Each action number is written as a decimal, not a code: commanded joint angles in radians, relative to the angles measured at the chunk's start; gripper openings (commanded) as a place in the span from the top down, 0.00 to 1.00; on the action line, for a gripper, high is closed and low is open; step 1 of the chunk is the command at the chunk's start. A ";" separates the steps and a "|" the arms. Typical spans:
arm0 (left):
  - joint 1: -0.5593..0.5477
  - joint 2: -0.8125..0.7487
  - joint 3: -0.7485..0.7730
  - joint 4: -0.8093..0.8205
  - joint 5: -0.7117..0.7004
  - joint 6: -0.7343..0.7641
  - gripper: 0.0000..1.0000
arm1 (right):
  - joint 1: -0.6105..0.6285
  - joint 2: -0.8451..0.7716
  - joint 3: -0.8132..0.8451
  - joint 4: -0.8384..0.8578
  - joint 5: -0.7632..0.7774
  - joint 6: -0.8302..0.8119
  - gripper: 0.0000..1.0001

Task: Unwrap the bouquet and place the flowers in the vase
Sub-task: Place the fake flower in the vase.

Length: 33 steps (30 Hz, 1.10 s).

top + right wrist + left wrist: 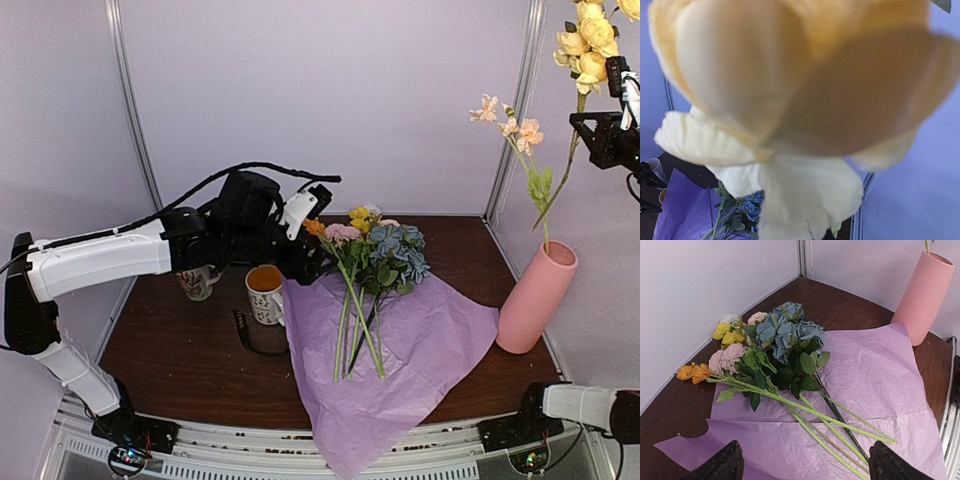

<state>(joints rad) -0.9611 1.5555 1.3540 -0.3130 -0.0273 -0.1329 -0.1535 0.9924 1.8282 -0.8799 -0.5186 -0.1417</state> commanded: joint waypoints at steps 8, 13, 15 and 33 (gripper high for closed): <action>0.002 -0.037 -0.012 0.041 -0.015 0.015 0.11 | -0.097 -0.018 0.036 -0.034 0.145 0.066 1.00; 0.002 -0.026 -0.004 0.036 -0.002 0.016 0.11 | -0.106 -0.011 0.014 -0.040 0.223 0.069 1.00; 0.002 -0.025 -0.004 0.035 -0.006 0.018 0.11 | -0.106 0.005 0.011 -0.059 0.251 0.051 1.00; 0.002 -0.020 0.003 0.024 -0.006 0.035 0.11 | -0.110 -0.078 -0.491 0.085 0.282 -0.037 1.00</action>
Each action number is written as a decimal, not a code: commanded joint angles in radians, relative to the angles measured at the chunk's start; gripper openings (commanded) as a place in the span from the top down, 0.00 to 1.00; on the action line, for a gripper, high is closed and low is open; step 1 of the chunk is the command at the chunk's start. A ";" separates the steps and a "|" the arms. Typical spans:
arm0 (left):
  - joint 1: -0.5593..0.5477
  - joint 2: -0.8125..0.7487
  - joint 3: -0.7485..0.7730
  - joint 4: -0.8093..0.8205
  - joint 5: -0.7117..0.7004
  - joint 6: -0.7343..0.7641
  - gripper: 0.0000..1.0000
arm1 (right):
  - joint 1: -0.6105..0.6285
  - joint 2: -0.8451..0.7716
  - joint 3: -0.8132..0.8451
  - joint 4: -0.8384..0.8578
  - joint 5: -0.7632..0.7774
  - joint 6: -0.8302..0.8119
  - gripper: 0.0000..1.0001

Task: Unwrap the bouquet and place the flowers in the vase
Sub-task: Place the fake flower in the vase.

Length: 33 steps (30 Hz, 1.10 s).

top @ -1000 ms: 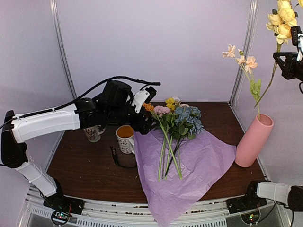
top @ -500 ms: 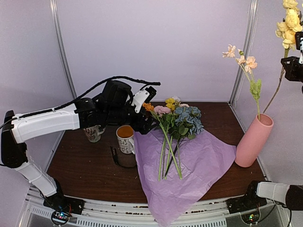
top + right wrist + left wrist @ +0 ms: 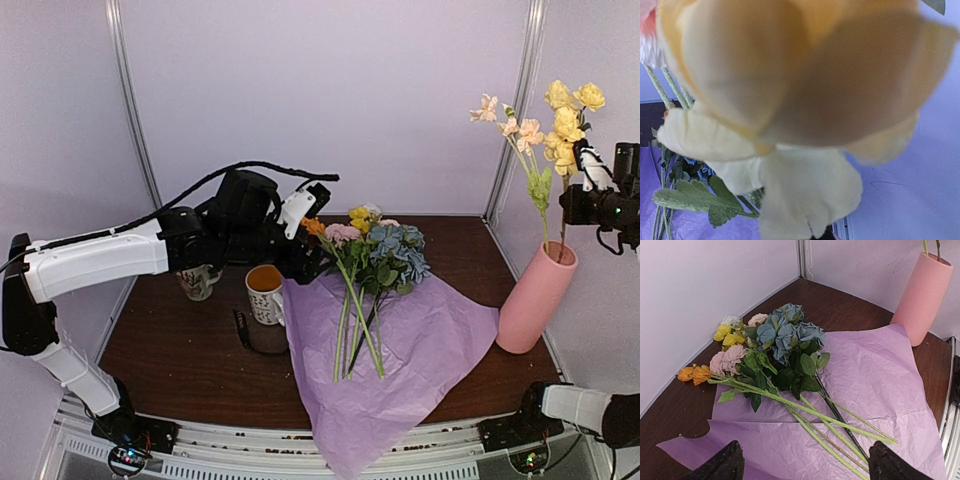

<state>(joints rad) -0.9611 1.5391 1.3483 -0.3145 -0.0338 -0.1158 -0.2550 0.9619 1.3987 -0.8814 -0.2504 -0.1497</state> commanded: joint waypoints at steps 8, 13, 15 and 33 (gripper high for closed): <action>0.002 0.002 0.015 0.020 0.007 0.020 0.11 | -0.017 -0.051 -0.173 0.116 0.008 -0.031 1.00; 0.002 0.001 0.015 0.018 0.008 0.020 0.11 | -0.021 -0.042 -0.193 0.114 -0.003 -0.037 1.00; 0.002 0.000 0.016 0.018 0.008 0.021 0.11 | -0.021 -0.042 -0.203 0.110 -0.003 -0.040 1.00; 0.002 0.003 0.020 0.016 0.024 0.019 0.11 | -0.023 -0.081 -0.216 0.078 0.001 -0.070 0.72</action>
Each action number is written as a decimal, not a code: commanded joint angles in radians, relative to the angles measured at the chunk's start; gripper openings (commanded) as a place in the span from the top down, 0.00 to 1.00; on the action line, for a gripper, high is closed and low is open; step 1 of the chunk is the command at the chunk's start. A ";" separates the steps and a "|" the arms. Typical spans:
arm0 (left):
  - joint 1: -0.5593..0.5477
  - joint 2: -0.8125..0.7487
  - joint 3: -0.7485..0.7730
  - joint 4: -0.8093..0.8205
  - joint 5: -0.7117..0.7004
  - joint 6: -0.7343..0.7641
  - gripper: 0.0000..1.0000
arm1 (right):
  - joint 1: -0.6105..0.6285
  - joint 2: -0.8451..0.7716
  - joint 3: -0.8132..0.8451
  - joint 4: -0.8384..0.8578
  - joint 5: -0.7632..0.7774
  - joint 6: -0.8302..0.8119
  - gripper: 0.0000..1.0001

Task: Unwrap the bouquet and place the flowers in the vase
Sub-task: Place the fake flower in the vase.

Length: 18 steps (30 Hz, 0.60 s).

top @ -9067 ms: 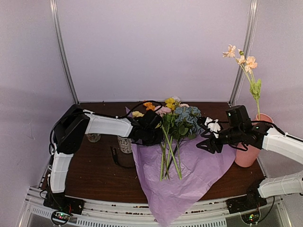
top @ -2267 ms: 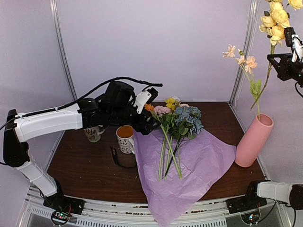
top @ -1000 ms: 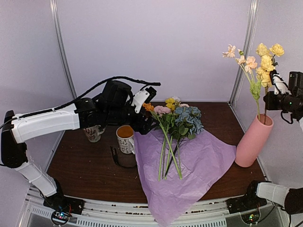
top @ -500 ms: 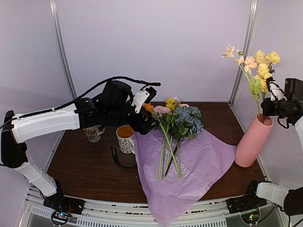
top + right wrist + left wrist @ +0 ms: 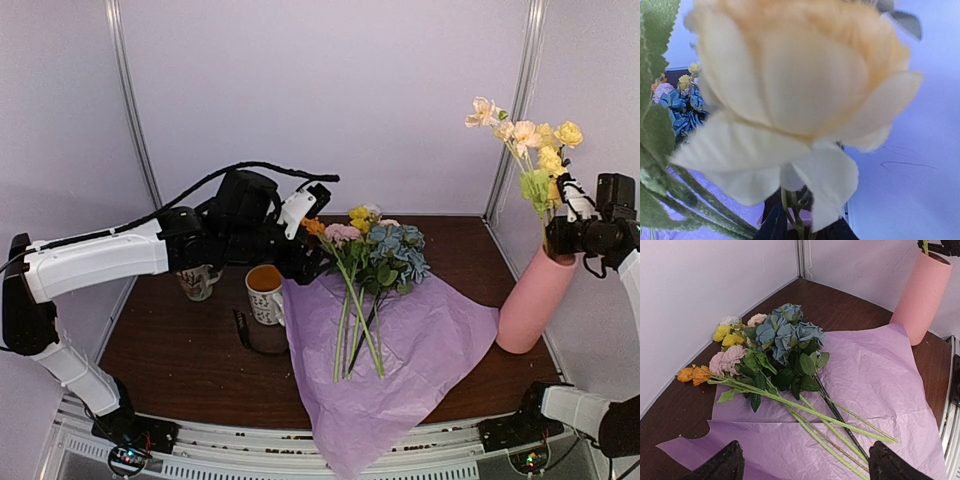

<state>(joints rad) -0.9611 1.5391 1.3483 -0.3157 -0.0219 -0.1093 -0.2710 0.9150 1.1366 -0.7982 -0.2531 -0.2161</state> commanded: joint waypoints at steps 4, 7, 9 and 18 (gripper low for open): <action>0.002 -0.001 0.020 0.017 0.014 0.012 0.11 | -0.007 -0.053 0.082 -0.035 -0.009 0.001 0.68; 0.002 -0.003 0.020 0.017 0.017 0.012 0.11 | -0.007 -0.064 0.097 -0.052 -0.020 0.003 0.67; 0.002 -0.003 0.020 0.017 0.020 0.011 0.11 | -0.007 -0.073 0.099 -0.056 -0.026 0.006 0.66; 0.002 -0.001 0.017 0.017 0.015 0.011 0.11 | -0.007 -0.116 0.176 -0.117 -0.075 0.013 0.63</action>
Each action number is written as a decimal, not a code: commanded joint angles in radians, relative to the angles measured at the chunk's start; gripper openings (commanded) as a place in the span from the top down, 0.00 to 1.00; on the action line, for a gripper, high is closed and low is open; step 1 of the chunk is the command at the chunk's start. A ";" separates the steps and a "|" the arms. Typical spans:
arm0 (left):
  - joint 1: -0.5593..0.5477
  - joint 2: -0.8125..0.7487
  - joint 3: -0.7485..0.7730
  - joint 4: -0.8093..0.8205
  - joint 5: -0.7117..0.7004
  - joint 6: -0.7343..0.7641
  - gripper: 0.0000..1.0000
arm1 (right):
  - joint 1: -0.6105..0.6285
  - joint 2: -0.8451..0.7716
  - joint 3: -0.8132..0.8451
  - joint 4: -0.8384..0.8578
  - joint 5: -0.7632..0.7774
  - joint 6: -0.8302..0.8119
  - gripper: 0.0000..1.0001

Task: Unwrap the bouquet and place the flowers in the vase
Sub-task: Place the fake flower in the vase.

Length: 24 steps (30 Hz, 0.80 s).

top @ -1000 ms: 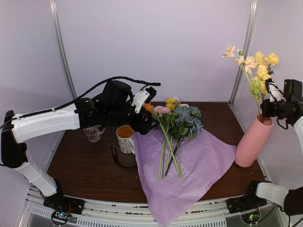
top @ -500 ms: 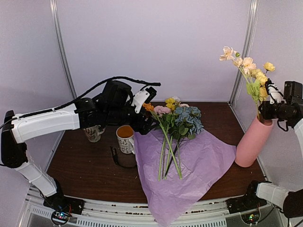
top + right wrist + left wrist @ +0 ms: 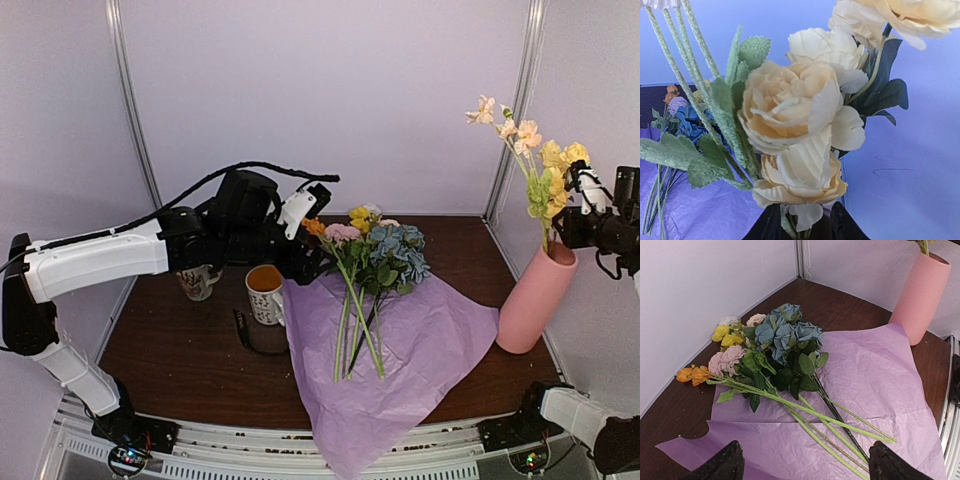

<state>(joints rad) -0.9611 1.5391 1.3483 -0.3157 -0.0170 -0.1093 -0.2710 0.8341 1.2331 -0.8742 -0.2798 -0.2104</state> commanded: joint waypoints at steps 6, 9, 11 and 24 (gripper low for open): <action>0.002 0.014 0.042 0.003 -0.035 0.015 0.11 | -0.004 -0.069 0.186 -0.045 -0.223 -0.004 0.59; 0.003 0.043 0.081 -0.028 -0.044 0.020 0.11 | 0.015 -0.039 0.184 0.016 -0.480 0.038 0.59; 0.003 0.069 0.111 -0.053 -0.041 0.010 0.11 | 0.078 -0.013 0.174 0.075 -0.585 0.072 0.59; 0.002 0.283 0.259 -0.138 0.010 -0.317 0.24 | 0.652 0.154 -0.052 0.174 -0.392 -0.268 0.59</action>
<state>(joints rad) -0.9611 1.7580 1.5303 -0.4072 -0.0250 -0.2382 0.2607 0.9501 1.2968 -0.7593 -0.6979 -0.3588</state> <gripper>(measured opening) 0.780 0.414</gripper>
